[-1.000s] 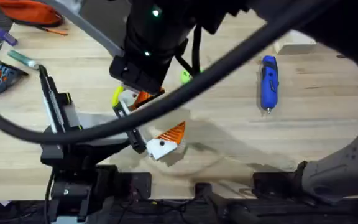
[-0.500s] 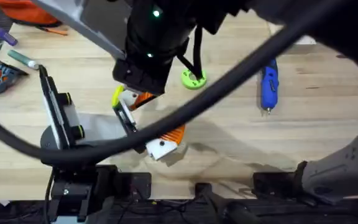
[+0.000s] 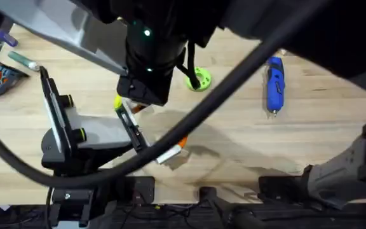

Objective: Pick up the gripper from the table and insert it into the empty holder that is missing its gripper. Then pick up a screw, insert it into the mounting hole, and use the screwdriver to tighten it. Finally, clean up the table by picking up the vegetable and placing it into the bucket.

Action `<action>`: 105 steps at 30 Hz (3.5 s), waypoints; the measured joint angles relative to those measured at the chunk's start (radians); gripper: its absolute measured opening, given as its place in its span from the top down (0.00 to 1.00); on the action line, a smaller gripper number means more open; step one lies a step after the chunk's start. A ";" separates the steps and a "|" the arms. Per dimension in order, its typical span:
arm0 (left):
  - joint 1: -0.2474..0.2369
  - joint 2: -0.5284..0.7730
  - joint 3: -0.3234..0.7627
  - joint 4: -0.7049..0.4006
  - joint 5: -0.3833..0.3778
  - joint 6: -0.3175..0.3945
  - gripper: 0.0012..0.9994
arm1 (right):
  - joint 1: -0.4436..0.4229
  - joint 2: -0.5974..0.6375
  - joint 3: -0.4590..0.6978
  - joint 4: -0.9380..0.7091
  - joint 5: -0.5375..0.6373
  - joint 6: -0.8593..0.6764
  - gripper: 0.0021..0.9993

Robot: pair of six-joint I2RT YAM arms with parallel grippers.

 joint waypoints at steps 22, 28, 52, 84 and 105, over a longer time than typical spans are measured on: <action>0.000 0.000 0.000 0.000 0.000 0.000 0.01 | 0.010 0.030 0.048 -0.002 -0.001 -0.019 1.00; 0.000 0.000 0.000 0.000 0.000 0.000 0.01 | 0.011 0.030 0.048 0.009 -0.028 -0.019 1.00; 0.000 0.000 0.000 0.000 0.000 0.000 0.01 | 0.012 0.080 0.052 0.011 -0.039 -0.019 1.00; 0.000 0.000 0.000 0.000 0.000 0.000 0.01 | 0.004 0.087 0.052 0.006 -0.039 -0.019 1.00; 0.000 0.000 0.000 0.000 0.000 -0.001 0.01 | 0.004 0.119 0.052 0.017 -0.039 -0.018 1.00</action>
